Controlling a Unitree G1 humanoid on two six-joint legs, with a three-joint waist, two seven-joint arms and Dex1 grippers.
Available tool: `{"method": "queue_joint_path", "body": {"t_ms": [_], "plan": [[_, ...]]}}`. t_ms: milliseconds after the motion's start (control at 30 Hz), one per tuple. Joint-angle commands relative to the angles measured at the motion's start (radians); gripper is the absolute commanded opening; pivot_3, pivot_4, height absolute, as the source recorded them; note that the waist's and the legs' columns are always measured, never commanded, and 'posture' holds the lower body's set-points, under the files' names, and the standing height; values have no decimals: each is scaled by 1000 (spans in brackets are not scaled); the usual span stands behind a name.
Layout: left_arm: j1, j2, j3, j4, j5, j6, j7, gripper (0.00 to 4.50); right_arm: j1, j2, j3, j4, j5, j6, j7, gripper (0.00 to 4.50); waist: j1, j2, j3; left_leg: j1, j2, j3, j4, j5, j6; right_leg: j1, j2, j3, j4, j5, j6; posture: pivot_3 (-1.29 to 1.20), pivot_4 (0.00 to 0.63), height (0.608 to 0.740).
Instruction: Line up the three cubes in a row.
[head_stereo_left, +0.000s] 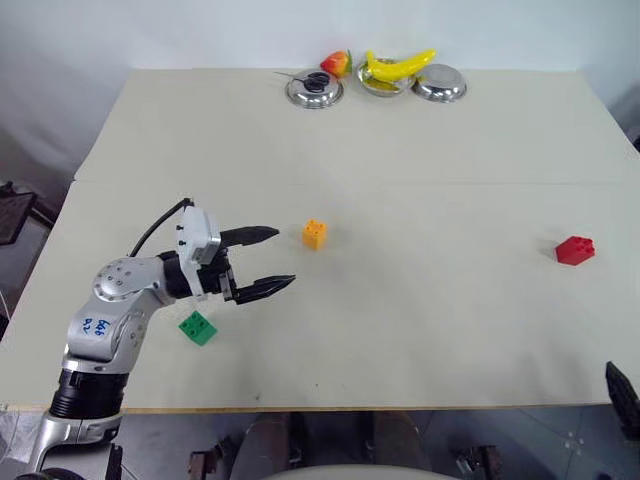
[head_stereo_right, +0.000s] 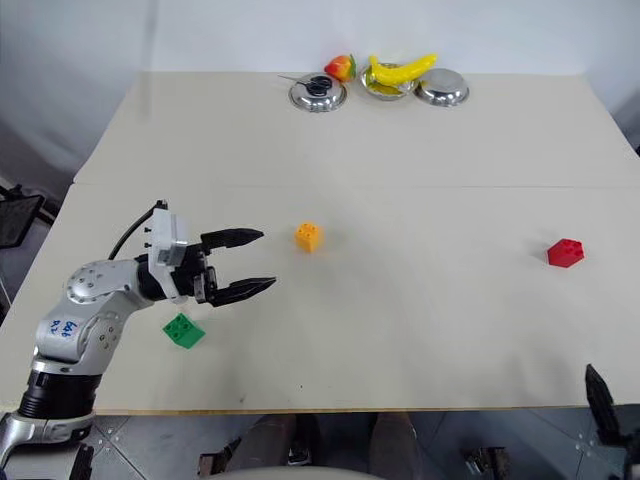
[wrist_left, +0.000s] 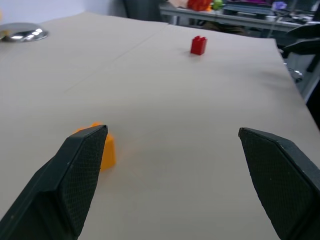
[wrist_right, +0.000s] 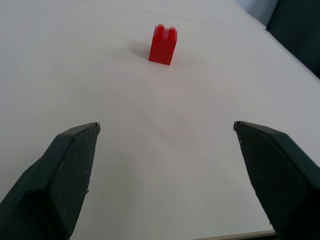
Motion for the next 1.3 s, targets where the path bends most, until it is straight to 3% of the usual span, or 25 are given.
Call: {"method": "queue_joint_path", "body": {"t_ms": [33,200,267,400,700,800,967,1033,1100,1300], "plan": [[-18,1,-3,-39,-13,10,-14,4467,-80,-127,-11,-69,41,213,-138,4500,-2,1,0,0,0,1,0,1,1,-1,0,1,1,0,0,0,150,740],[-40,8,-19,-43,13,1,-20,4467,-344,-344,33,30,165,621,-269,4500,4,1,0,-1,1,1,0,1,2,-3,0,1,3,-1,-1,0,150,740],[-39,12,-22,-54,24,5,-9,4467,-451,-417,101,112,138,700,-267,4500,7,1,0,-2,1,1,1,2,3,-4,-1,1,3,-1,-2,0,150,740],[-9,22,-5,-92,28,13,14,4467,-672,-490,233,335,6,678,-286,4500,16,0,0,-4,-1,2,1,2,4,-5,-1,0,2,-1,-2,0,150,740],[104,40,76,-201,10,41,83,4467,-955,-472,358,685,-124,611,-272,4500,27,0,0,-7,-2,1,1,2,5,-6,-1,-2,-1,0,0,0,150,740],[132,38,90,-223,8,42,94,4500,-1028,-478,377,801,-154,556,-250,3886,23,0,0,-7,-2,2,1,2,5,-5,-1,-2,-1,0,0,0,150,740],[156,37,99,-229,12,34,101,4500,-1082,-491,406,874,-187,503,-188,2195,23,0,0,-7,-2,2,1,3,5,-5,-1,-2,-1,0,0,0,150,740],[163,36,103,-229,13,31,105,4500,-1086,-510,432,858,-190,511,-126,1518,23,0,0,-7,-1,2,1,3,5,-5,-1,-2,-1,0,0,0,150,740],[167,36,106,-228,12,30,109,4500,-1073,-536,477,791,-181,499,13,1545,23,1,0,-7,-1,2,1,3,5,-5,-1,-2,-1,0,0,0,150,740],[161,30,102,-193,21,15,100,4500,-1036,-579,638,474,-72,269,627,1545,19,1,0,-7,0,2,1,2,4,-5,1,-2,-2,0,0,0,150,740]]}}
